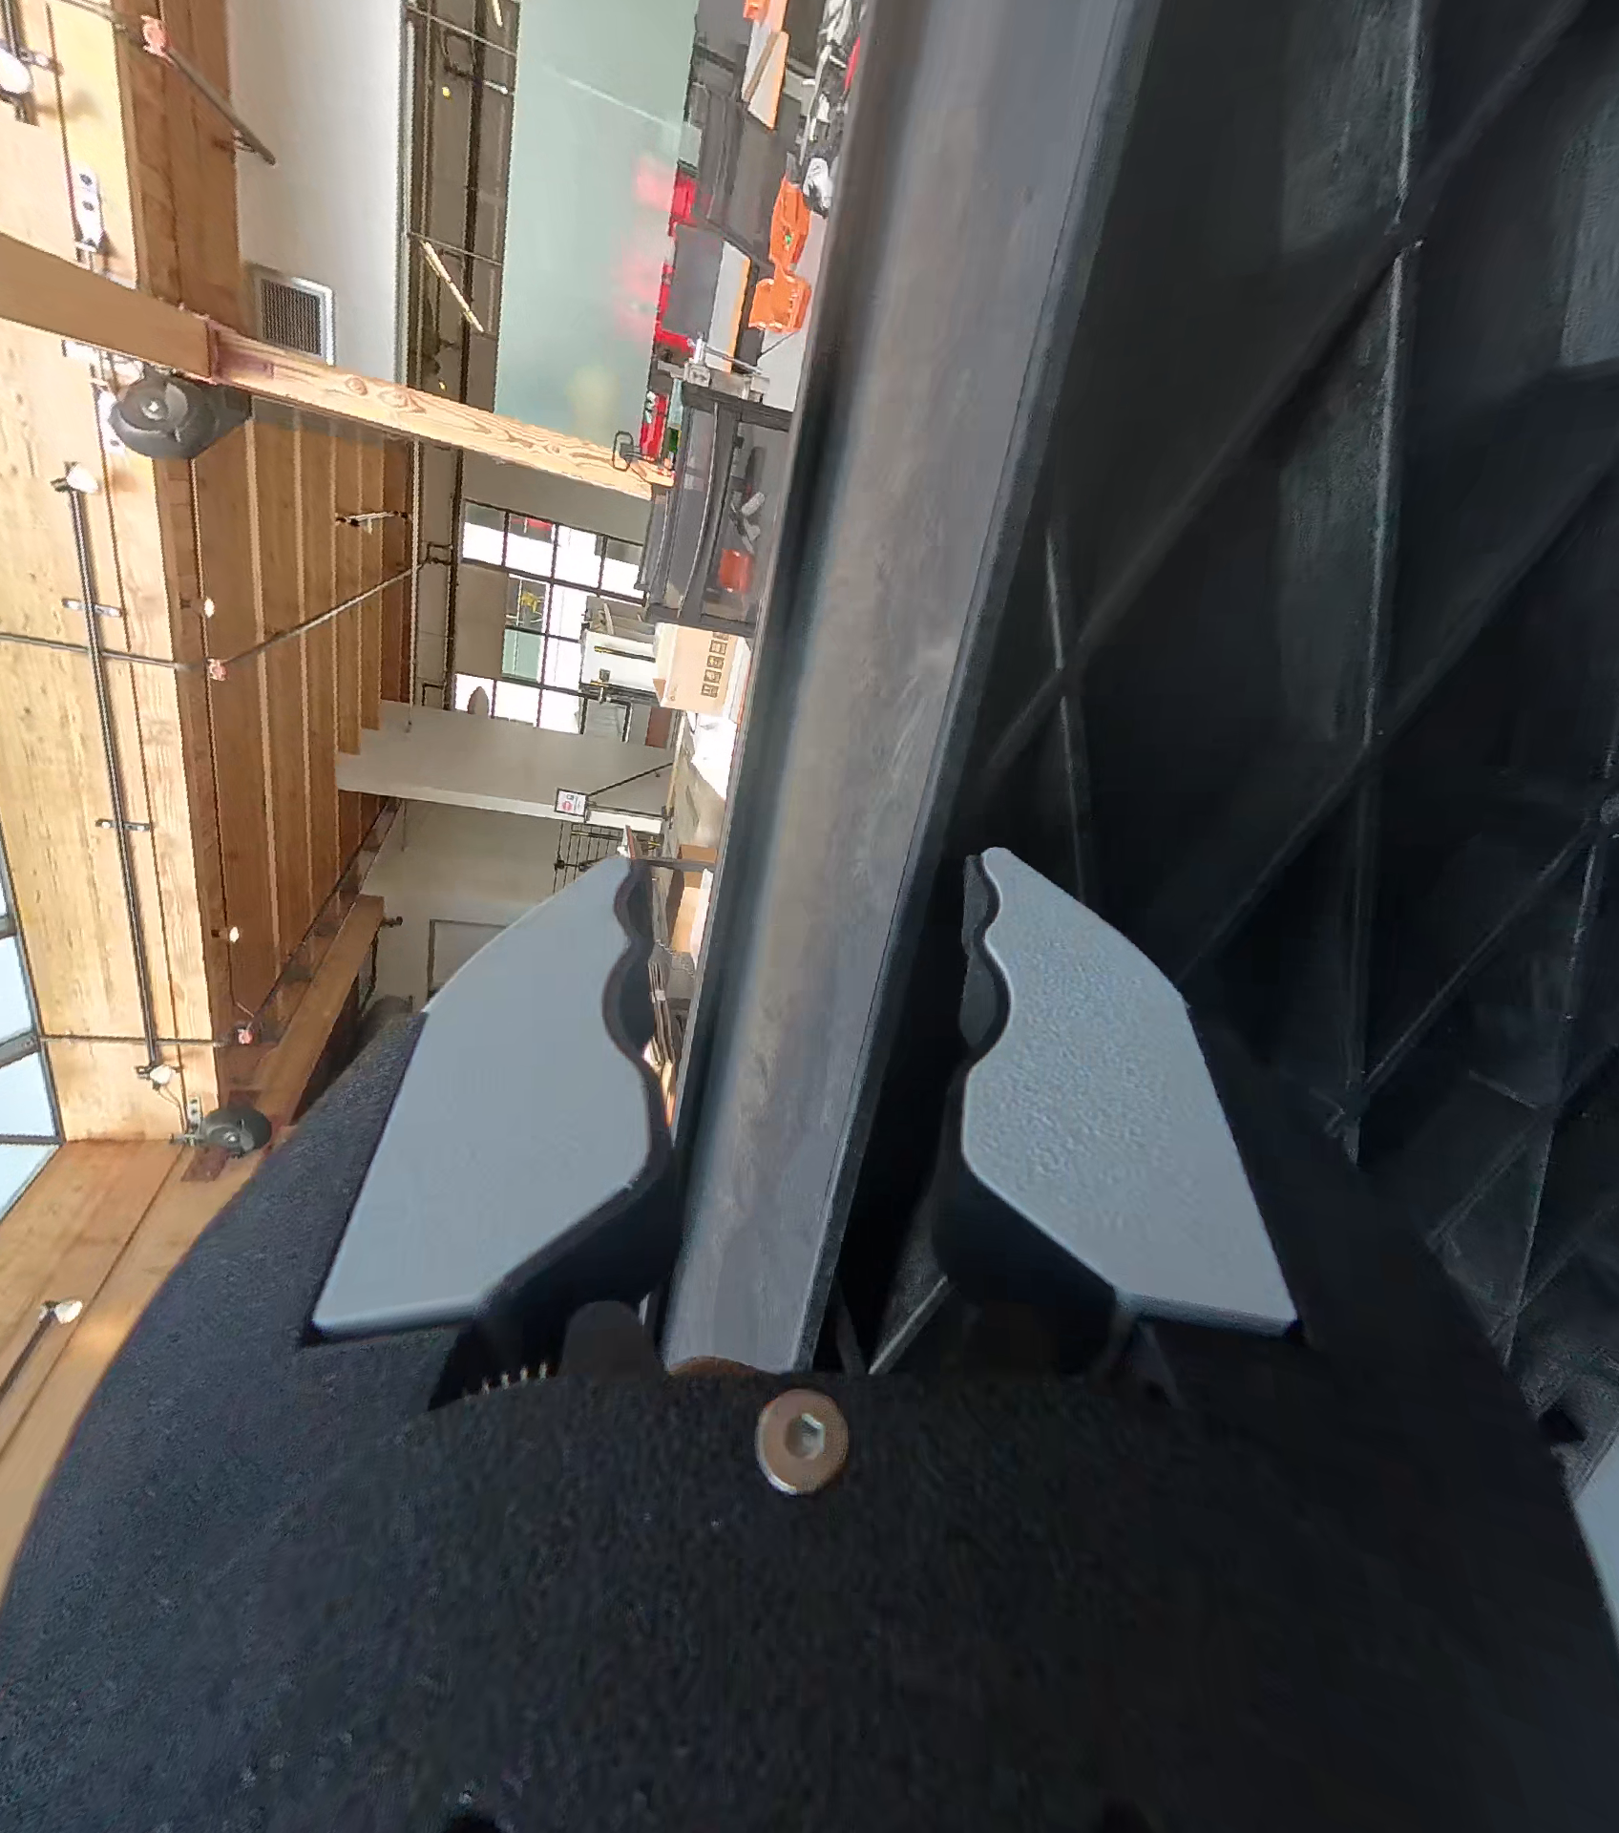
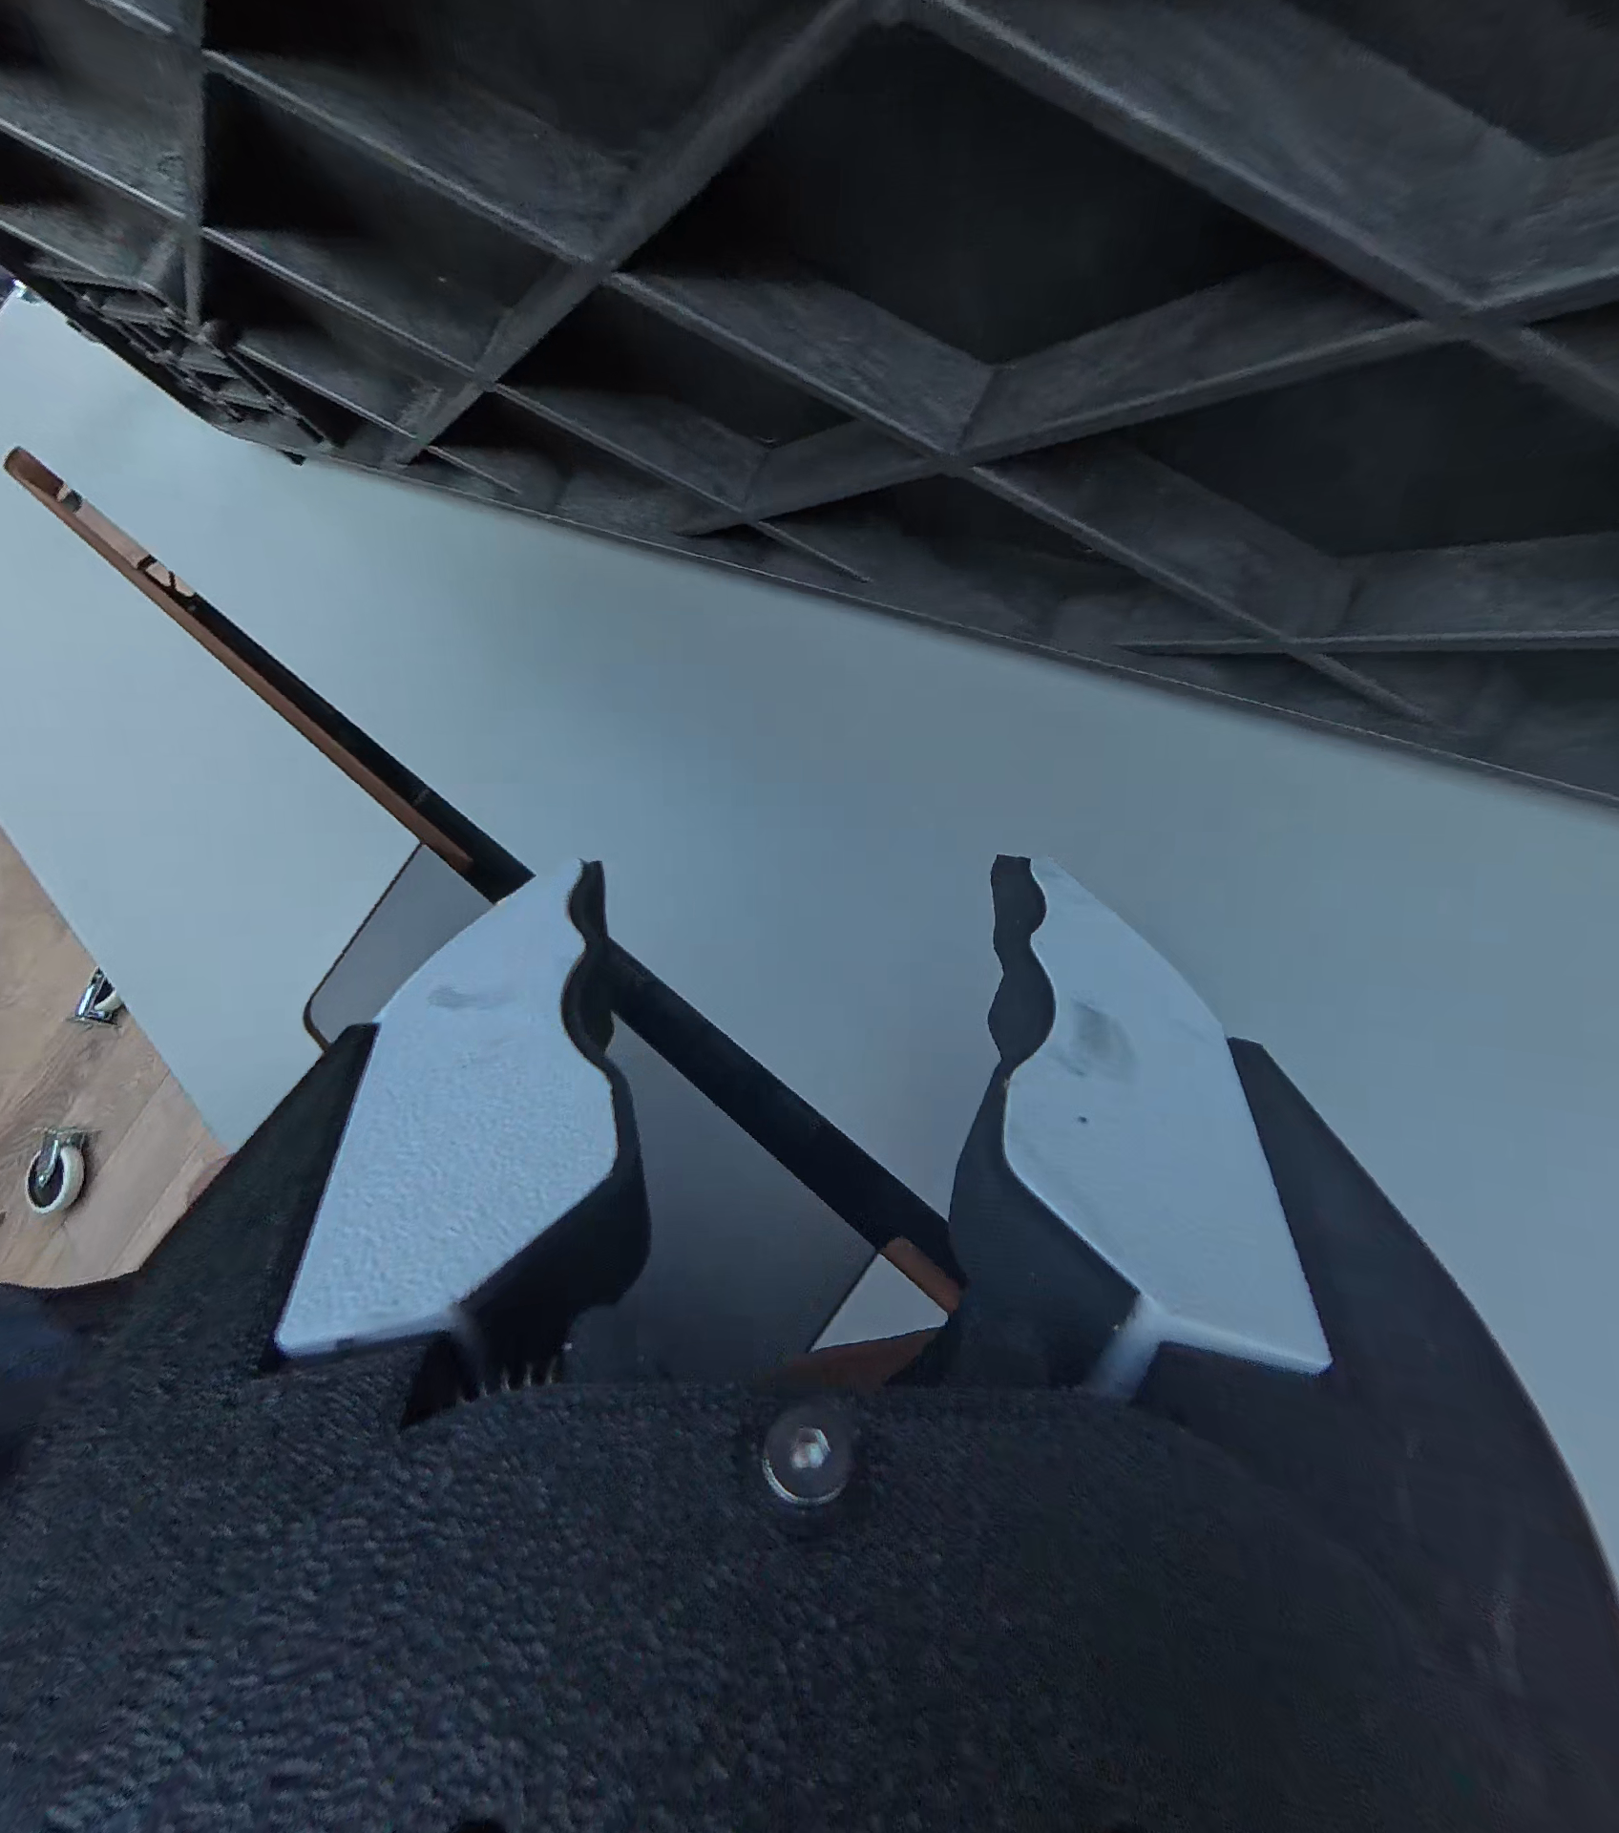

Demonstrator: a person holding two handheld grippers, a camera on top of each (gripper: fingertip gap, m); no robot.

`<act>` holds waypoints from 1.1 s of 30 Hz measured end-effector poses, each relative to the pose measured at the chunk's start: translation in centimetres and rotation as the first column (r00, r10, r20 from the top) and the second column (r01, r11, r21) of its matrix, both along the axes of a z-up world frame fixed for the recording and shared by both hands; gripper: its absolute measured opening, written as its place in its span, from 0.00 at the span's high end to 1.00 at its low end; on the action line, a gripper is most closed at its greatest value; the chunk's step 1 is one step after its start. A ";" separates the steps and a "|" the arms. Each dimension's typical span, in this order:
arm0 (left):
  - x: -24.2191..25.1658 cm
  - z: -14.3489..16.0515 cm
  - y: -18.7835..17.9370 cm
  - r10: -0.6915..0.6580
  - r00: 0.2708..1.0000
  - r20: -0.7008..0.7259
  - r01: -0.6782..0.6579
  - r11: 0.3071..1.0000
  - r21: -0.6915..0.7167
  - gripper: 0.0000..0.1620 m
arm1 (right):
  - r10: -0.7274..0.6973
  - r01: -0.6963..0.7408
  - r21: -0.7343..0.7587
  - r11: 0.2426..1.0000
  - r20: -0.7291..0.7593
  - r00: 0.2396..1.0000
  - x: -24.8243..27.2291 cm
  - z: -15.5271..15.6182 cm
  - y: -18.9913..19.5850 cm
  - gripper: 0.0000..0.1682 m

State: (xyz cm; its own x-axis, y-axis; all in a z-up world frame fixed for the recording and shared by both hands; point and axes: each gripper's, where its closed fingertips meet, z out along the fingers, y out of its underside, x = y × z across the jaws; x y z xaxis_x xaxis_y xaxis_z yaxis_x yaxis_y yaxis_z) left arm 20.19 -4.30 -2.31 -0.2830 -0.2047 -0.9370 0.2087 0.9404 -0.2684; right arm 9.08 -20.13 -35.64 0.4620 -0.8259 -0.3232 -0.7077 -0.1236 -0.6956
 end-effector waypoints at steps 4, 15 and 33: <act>0.6 -0.6 -2.9 -0.022 1.000 -0.007 0.022 0.995 0.102 0.69 | 0.027 -0.027 0.004 1.000 0.006 1.000 -0.8 -0.2 1.9 0.56; 1.4 -1.6 -8.8 -0.054 0.997 -0.057 0.065 0.975 0.212 0.72 | 0.000 0.000 0.023 1.000 0.005 1.000 -1.2 -0.8 2.1 0.57; 3.7 -2.6 -11.2 0.058 0.983 -0.176 0.005 0.941 0.338 0.83 | -0.255 0.298 0.206 0.932 -0.212 0.943 4.8 -3.8 0.5 0.58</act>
